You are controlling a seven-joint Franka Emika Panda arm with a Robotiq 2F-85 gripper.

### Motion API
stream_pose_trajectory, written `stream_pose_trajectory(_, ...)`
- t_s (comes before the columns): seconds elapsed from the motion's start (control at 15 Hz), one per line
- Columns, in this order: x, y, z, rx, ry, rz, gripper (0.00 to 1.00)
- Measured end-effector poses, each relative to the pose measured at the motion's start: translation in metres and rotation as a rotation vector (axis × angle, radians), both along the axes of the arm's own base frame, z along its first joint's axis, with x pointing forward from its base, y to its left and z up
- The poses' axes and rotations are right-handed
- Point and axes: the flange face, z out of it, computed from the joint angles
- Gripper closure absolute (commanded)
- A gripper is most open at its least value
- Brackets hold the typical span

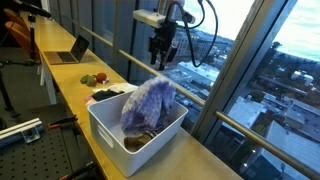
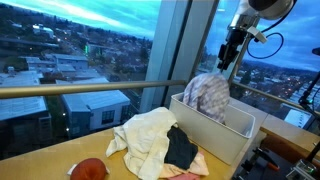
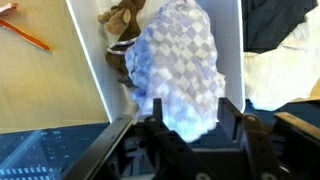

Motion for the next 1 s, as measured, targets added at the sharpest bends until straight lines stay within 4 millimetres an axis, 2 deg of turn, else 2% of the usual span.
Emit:
stream_pose_trajectory(0.07, 0.000, 0.003, 0.000, 0.000, -0.001, 0.004, 0.02)
stream_pose_trajectory(0.13, 0.001, 0.005, 0.000, 0.000, -0.002, 0.008, 0.00)
stream_pose_trajectory(0.33, 0.003, 0.015, -0.004, 0.002, -0.005, 0.024, 0.00)
stream_pose_trajectory(0.47, 0.007, 0.033, -0.013, 0.006, -0.006, 0.052, 0.00)
stream_pose_trajectory(0.6, 0.014, 0.066, -0.035, 0.014, 0.000, 0.096, 0.00)
stream_pose_trajectory(1.0, 0.024, 0.189, -0.119, 0.028, 0.080, 0.235, 0.00)
